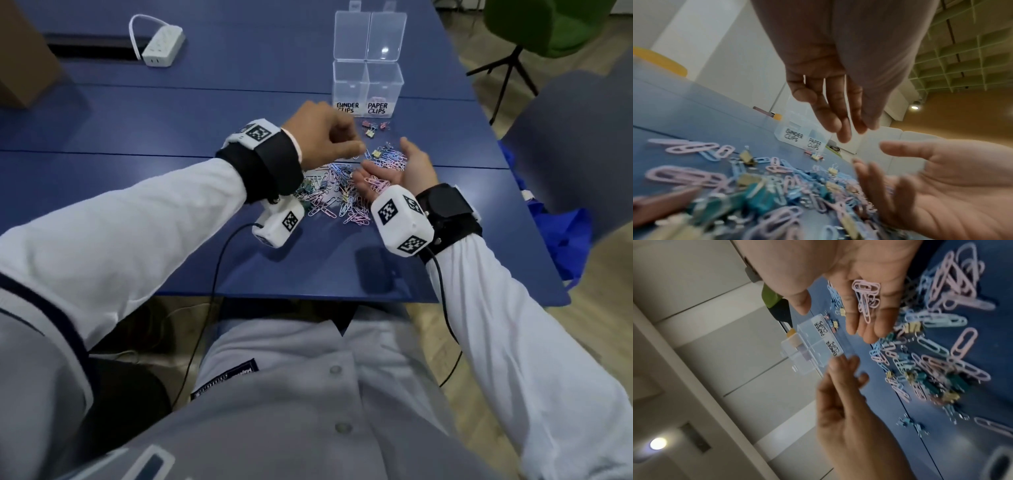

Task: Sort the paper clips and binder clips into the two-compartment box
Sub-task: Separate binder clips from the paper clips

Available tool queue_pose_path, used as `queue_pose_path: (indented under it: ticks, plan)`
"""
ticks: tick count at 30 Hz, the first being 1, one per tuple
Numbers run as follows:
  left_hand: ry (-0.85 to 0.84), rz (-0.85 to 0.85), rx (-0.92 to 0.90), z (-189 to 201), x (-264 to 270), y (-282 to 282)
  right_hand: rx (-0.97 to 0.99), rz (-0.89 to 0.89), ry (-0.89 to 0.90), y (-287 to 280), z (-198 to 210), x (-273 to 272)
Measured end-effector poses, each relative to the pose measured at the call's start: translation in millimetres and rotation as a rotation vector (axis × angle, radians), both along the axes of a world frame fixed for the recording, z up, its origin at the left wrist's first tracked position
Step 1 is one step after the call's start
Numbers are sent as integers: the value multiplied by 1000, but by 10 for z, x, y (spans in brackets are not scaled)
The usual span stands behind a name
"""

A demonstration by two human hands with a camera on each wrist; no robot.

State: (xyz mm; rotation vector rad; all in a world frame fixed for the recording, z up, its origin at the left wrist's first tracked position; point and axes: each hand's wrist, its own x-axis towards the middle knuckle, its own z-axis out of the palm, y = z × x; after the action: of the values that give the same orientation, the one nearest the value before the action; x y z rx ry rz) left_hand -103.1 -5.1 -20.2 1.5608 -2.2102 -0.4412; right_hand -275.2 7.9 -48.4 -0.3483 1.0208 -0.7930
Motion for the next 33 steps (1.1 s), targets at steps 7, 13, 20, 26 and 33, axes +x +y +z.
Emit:
queue_pose_path:
  ticks: [7, 13, 20, 26, 33]
  plan:
    - [-318, -98, 192, -203, 209, 47, -30, -68, 81, -60, -61, -73]
    - [-315, -116, 160, -113, 223, -34, -71, -22, 150, -80, -92, 47]
    - [-329, -52, 129, -92, 659, 36, -99, 53, 226, -122, -64, 163]
    - [-360, -179, 76, -218, 461, 81, -105, 51, 223, -131, -51, 231]
    - [-329, -153, 157, -211, 430, -38, -74, 121, 254, -87, -56, 136]
